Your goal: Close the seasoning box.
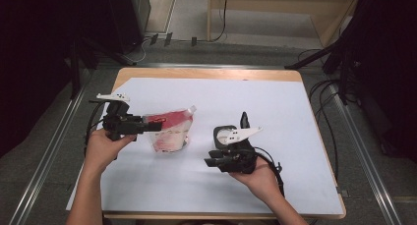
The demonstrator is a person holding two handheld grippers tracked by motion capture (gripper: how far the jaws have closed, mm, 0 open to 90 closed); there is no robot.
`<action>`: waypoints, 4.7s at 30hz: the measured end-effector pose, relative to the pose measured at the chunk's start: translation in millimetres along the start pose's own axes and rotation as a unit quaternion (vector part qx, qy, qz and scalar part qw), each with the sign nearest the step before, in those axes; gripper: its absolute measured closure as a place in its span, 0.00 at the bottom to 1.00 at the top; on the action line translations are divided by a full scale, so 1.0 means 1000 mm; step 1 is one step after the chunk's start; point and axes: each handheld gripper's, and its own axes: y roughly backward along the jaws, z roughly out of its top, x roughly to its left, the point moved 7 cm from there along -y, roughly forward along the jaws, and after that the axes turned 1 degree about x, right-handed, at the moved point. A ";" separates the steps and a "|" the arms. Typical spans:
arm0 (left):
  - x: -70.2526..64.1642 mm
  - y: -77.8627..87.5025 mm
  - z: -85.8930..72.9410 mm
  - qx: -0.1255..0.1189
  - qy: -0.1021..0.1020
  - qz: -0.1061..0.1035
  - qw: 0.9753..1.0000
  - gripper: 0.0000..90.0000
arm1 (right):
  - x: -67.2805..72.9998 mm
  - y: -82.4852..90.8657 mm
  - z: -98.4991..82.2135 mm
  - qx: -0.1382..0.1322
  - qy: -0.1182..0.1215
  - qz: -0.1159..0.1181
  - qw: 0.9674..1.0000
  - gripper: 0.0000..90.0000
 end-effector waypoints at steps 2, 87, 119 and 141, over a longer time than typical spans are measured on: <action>0.001 0.003 -0.003 0.002 0.005 0.001 1.000 0.53 | -0.002 0.002 0.000 0.001 -0.002 0.002 1.000 0.77; 0.045 0.022 -0.046 0.001 0.030 0.046 0.998 0.46 | -0.097 0.079 0.007 -0.037 -0.085 -0.089 0.992 1.00; 0.045 0.021 -0.047 -0.001 0.031 0.037 0.999 0.45 | -0.091 0.064 0.011 -0.034 -0.096 -0.071 0.992 1.00; 0.047 0.012 -0.047 0.009 0.025 0.036 0.999 0.45 | -0.083 0.049 0.007 -0.019 -0.082 -0.057 0.995 0.98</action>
